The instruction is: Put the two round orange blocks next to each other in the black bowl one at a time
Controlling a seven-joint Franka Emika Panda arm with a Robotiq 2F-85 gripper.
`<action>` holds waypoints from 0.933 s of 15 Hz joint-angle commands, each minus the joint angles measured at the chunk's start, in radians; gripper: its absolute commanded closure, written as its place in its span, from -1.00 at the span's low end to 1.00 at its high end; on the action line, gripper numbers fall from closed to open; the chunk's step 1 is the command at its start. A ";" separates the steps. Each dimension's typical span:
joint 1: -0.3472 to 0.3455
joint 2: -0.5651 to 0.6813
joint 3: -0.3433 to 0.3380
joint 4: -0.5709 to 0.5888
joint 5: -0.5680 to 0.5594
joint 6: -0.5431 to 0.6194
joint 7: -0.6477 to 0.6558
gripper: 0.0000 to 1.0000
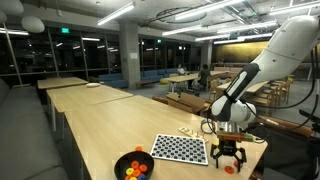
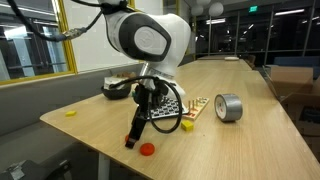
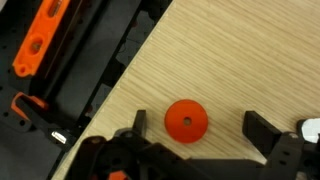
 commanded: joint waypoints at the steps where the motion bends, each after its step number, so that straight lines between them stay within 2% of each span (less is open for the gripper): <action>1: 0.001 0.025 0.002 0.021 0.010 0.020 -0.016 -0.50; 2: 0.002 0.025 0.003 0.021 0.008 0.022 -0.014 -0.47; 3: 0.002 0.022 0.003 0.023 0.007 0.023 -0.013 -0.36; 6: 0.000 0.003 0.001 0.018 0.008 0.020 -0.026 0.13; 9: -0.004 -0.031 0.001 0.005 0.027 0.017 -0.097 0.56; 10: -0.006 -0.041 0.000 0.002 0.033 0.015 -0.121 0.52; 11: -0.007 -0.050 0.000 0.000 0.043 0.017 -0.152 0.59; 12: -0.008 -0.053 -0.001 -0.001 0.053 0.019 -0.183 0.51; 14: -0.010 -0.052 -0.001 0.005 0.061 0.025 -0.240 0.51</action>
